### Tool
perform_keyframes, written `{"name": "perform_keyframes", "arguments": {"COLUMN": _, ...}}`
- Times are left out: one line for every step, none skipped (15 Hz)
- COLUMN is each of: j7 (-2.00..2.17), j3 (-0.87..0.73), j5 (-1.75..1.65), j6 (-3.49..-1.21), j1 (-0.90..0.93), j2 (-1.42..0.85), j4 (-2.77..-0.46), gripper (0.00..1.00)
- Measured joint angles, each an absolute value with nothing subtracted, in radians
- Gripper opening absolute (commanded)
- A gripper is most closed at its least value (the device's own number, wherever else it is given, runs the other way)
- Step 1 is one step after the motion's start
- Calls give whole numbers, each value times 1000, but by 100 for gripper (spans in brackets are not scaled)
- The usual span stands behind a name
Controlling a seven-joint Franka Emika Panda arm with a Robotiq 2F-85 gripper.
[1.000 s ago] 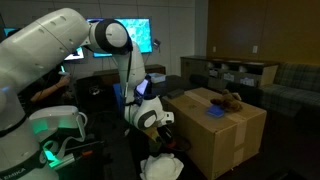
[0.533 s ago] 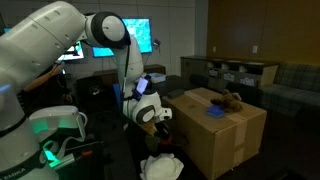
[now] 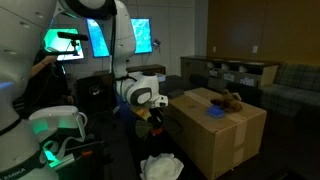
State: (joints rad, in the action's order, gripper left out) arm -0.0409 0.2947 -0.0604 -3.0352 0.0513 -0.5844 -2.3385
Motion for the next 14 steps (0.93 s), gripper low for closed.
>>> {"name": "perform_keyframes", "arguments": {"j7": -54, "j3": 334, "j5": -50, "j6": -3003, "j1": 9, "j2": -546, "j4": -2359, "gripper": 4}}
{"name": "perform_keyframes", "arguments": {"j7": -68, "j3": 370, "j5": -34, "j6": -2975, "j1": -31, "j2": -508, "j4": -2377, "gripper": 4}}
{"name": "perform_keyframes", "arguments": {"j7": -82, "j3": 401, "j5": -12, "j6": -2953, "j1": -64, "j2": -470, "j4": -2391, "gripper": 4}}
{"name": "perform_keyframes", "arguments": {"j7": -98, "j3": 428, "j5": 16, "j6": -2931, "j1": -93, "j2": -427, "j4": -2402, "gripper": 4}}
{"name": "perform_keyframes", "arguments": {"j7": -109, "j3": 442, "j5": 41, "j6": -2915, "j1": -108, "j2": -389, "j4": -2407, "gripper": 4}}
{"name": "perform_keyframes", "arguments": {"j7": -113, "j3": 445, "j5": 62, "j6": -2904, "j1": -112, "j2": -349, "j4": -2408, "gripper": 4}}
{"name": "perform_keyframes", "arguments": {"j7": -114, "j3": 444, "j5": 78, "j6": -2891, "j1": -111, "j2": -309, "j4": -2406, "gripper": 4}}
{"name": "perform_keyframes", "arguments": {"j7": -111, "j3": 432, "j5": 84, "j6": -2881, "j1": -100, "j2": -268, "j4": -2401, "gripper": 4}}
{"name": "perform_keyframes", "arguments": {"j7": -103, "j3": 406, "j5": 84, "j6": -2874, "j1": -77, "j2": -230, "j4": -2394, "gripper": 4}}
{"name": "perform_keyframes", "arguments": {"j7": -92, "j3": 374, "j5": 80, "j6": -2870, "j1": -51, "j2": -199, "j4": -2386, "gripper": 4}}
{"name": "perform_keyframes", "arguments": {"j7": -77, "j3": 337, "j5": 67, "j6": -2867, "j1": -21, "j2": -171, "j4": -2375, "gripper": 4}}
{"name": "perform_keyframes", "arguments": {"j7": -47, "j3": 298, "j5": 38, "j6": -2866, "j1": 7, "j2": -150, "j4": -2361, "gripper": 4}}
{"name": "perform_keyframes", "arguments": {"j7": -7, "j3": 258, "j5": -3, "j6": -2866, "j1": 35, "j2": -134, "j4": -2343, "gripper": 4}}
{"name": "perform_keyframes", "arguments": {"j7": 40, "j3": 232, "j5": -55, "j6": -2866, "j1": 48, "j2": -127, "j4": -2323, "gripper": 4}}
